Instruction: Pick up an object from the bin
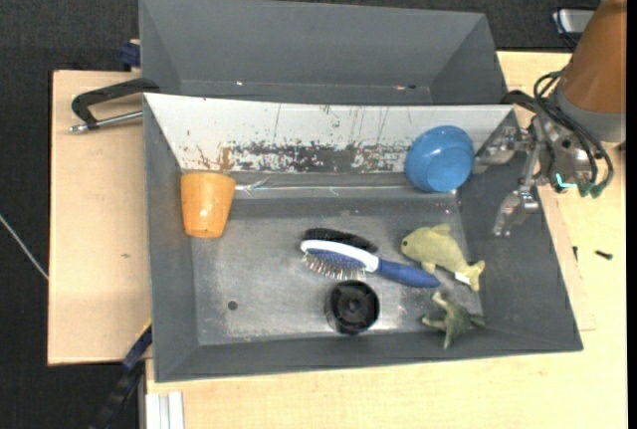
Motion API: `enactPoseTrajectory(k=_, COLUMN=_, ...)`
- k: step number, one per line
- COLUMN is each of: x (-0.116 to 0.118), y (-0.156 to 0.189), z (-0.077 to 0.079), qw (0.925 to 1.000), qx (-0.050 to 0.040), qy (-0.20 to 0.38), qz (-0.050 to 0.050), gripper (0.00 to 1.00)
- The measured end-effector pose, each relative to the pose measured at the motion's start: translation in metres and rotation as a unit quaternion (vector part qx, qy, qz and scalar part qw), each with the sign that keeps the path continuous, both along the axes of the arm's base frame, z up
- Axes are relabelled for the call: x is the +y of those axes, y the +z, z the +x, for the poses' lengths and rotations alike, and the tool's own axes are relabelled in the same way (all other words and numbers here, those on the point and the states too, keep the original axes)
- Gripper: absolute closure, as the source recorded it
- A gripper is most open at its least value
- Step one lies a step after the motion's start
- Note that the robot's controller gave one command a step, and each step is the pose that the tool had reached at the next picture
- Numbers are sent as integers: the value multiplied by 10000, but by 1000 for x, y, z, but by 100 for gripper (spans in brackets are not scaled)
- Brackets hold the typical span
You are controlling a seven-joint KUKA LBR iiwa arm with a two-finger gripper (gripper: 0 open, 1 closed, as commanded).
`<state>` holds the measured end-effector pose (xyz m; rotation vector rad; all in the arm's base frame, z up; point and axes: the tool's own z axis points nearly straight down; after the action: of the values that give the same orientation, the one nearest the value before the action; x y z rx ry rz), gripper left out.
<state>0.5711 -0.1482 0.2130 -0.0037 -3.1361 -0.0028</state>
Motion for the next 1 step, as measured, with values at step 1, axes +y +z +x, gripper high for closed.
enactPoseTrajectory(k=1, x=30, y=-142, z=0, qw=9802, qx=-43, qy=1980, qz=1, gripper=0)
